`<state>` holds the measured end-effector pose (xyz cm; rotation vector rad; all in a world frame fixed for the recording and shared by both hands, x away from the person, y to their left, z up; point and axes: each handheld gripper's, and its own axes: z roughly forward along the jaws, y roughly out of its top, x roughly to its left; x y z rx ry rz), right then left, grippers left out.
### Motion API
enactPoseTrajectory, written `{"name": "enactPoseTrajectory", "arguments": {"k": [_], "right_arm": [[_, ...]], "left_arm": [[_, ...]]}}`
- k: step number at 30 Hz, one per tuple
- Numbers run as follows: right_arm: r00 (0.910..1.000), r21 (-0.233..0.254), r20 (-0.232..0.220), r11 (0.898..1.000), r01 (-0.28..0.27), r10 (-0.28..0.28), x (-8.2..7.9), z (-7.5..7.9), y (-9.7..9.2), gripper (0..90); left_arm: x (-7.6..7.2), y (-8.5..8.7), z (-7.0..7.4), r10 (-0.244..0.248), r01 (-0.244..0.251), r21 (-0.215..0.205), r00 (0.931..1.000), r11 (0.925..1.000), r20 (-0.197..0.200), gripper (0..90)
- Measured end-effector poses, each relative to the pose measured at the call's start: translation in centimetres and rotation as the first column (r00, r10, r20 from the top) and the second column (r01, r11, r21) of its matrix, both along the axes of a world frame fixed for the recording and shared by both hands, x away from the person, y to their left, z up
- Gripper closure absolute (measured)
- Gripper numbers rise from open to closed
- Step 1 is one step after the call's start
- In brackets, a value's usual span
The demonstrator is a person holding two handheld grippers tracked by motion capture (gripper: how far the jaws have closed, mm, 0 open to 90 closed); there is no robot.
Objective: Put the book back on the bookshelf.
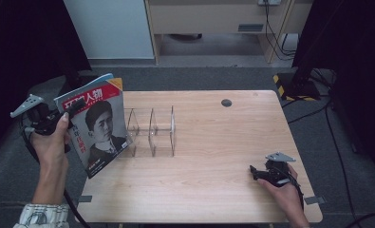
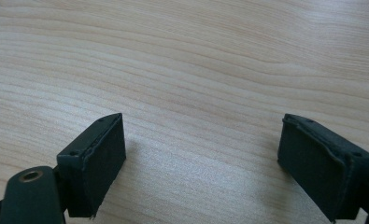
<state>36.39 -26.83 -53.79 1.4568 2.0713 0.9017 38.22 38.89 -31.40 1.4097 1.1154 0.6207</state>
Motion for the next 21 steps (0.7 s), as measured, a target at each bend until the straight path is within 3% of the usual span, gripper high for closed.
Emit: {"name": "enactPoseTrajectory", "arguments": {"k": [10,21], "right_arm": [[1.0,0.0,0.0,1.0,0.0,0.0,0.0,0.0,0.0,15.3],[1.0,0.0,0.001,1.0,0.0,0.0,0.0,0.0,0.0,15.3]], "left_arm": [[0.4,-0.6,0.1,0.002,-0.002,0.013,0.9999,0.9999,0.013,86.5],[0.6,-1.2,0.0,0.012,-0.013,0.01,0.9984,0.9999,0.055,86.5]]}}
